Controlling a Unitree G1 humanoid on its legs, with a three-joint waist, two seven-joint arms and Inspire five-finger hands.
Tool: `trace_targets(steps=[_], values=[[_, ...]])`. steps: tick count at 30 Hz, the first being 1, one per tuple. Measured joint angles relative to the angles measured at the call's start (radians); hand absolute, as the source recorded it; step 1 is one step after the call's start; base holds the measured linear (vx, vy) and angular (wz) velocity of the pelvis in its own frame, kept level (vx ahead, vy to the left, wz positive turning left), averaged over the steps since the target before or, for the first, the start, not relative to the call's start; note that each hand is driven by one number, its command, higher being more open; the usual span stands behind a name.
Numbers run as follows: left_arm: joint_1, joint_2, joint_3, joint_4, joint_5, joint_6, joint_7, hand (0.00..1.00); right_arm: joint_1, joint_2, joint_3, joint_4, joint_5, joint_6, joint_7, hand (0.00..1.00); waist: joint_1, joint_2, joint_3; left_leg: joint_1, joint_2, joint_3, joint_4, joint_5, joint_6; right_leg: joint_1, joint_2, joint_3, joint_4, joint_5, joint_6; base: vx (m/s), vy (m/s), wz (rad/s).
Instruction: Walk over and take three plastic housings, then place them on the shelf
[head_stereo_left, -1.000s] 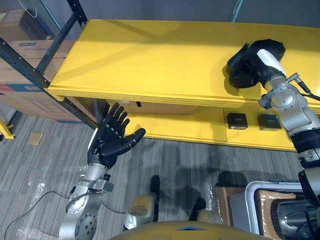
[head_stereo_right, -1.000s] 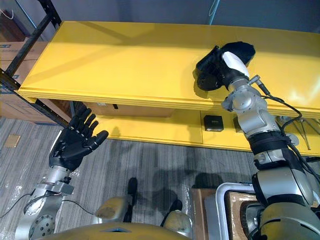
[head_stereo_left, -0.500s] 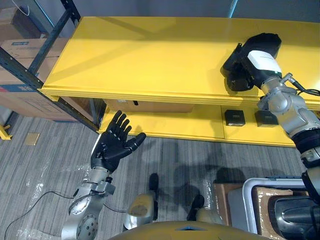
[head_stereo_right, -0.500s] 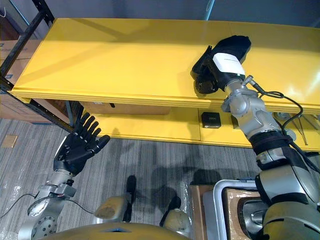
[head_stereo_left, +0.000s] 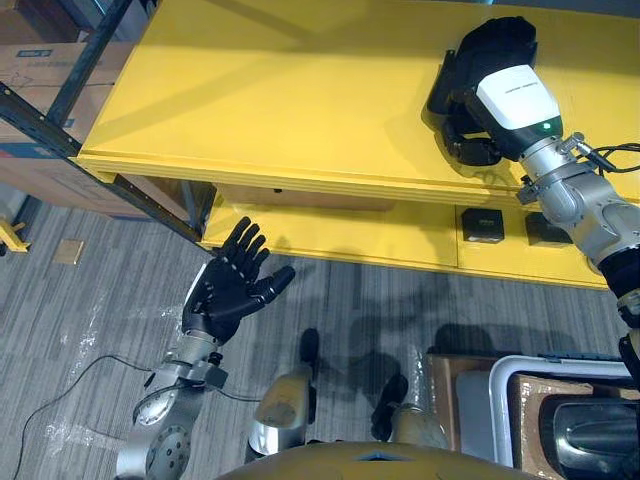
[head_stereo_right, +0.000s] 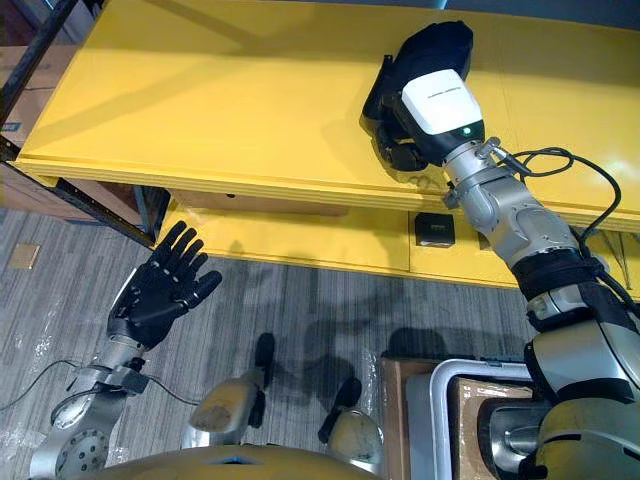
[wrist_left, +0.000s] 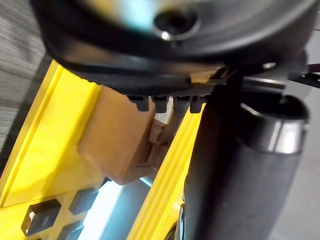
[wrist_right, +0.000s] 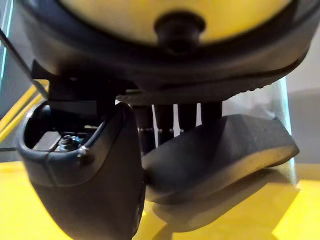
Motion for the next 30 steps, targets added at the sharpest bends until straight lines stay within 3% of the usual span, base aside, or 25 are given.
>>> trace_targets(steps=[5, 9, 10, 30], values=[[-0.001, 0.001, 0.000, 0.000, -0.010, -0.015, 0.000, 1.00, 0.012, -0.003, -0.001, 0.000, 0.000, 0.002, 0.000, 0.00, -0.001, 0.004, 0.007, -0.001, 0.001, 0.002, 0.000, -0.001, -0.001, -0.005, 0.000, 0.003, 0.005, -0.002, -0.001, 0.00, 0.000, 0.00], [-0.017, 0.003, 0.000, 0.008, -0.010, -0.027, -0.001, 1.00, 0.033, -0.065, -0.010, -0.033, 0.009, 0.003, 0.000, 0.00, 0.001, 0.023, 0.027, -0.003, 0.000, 0.001, -0.001, -0.001, -0.001, -0.010, -0.002, 0.004, 0.014, -0.003, -0.002, 0.00, 0.000, 0.00], [-0.020, 0.003, 0.001, 0.020, -0.010, -0.037, -0.001, 1.00, 0.034, -0.069, -0.011, -0.033, 0.017, 0.004, 0.000, 1.00, 0.000, 0.022, 0.029, -0.005, 0.002, 0.002, -0.001, -0.001, -0.001, -0.014, -0.002, 0.005, 0.017, -0.004, -0.003, 0.00, 0.000, 0.00], [-0.023, 0.033, 0.002, 0.030, -0.011, -0.039, -0.005, 1.00, 0.110, -0.076, -0.052, -0.034, 0.073, 0.045, 0.021, 1.00, -0.010, 0.017, 0.032, -0.006, 0.003, 0.012, -0.001, 0.001, -0.001, -0.021, -0.002, 0.015, 0.020, -0.004, -0.004, 0.01, -0.006, -0.01]])
